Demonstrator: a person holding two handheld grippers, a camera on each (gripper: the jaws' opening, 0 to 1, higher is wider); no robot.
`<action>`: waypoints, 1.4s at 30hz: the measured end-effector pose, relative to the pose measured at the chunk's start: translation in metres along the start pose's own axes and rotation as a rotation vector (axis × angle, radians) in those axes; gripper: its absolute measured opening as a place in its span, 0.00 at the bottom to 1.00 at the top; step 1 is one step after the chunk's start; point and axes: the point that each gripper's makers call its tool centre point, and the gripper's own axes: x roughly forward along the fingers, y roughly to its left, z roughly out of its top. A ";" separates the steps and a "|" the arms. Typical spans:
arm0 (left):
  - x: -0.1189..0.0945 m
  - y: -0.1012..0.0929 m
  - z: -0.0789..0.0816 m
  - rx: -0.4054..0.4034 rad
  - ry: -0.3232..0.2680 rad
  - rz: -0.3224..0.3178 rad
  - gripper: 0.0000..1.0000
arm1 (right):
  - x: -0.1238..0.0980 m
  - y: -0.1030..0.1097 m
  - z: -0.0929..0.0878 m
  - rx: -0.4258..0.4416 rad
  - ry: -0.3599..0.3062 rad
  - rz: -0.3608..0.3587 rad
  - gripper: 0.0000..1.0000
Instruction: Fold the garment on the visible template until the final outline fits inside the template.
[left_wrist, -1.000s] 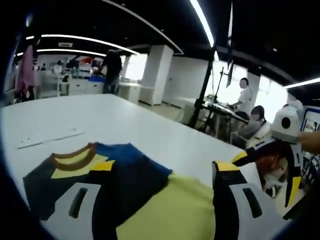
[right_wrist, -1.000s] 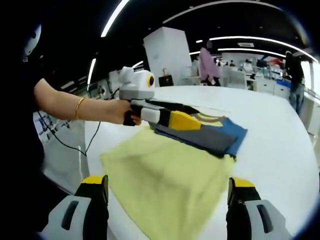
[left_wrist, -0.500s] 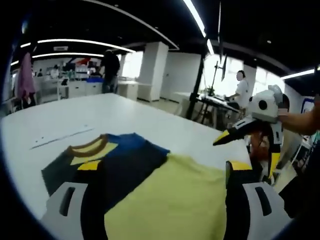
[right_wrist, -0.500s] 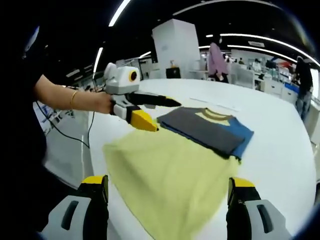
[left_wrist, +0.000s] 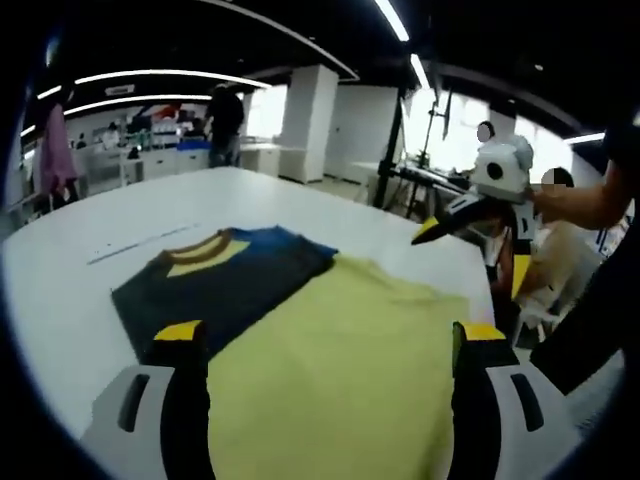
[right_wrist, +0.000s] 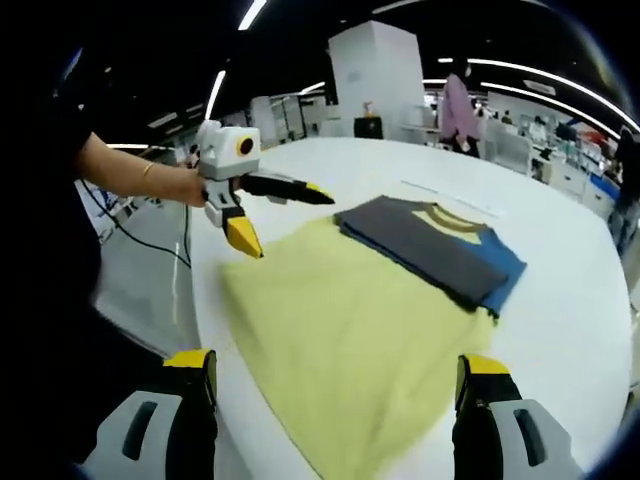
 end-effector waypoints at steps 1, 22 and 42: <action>-0.004 -0.001 -0.002 -0.001 0.002 0.000 0.99 | 0.000 0.001 -0.002 -0.005 0.011 0.003 0.99; -0.060 -0.025 -0.067 -0.087 0.111 0.016 0.88 | 0.000 0.011 -0.047 -0.040 0.129 0.041 0.82; -0.087 -0.031 -0.118 0.061 0.277 0.027 0.54 | -0.004 -0.001 -0.085 -0.108 0.216 0.008 0.57</action>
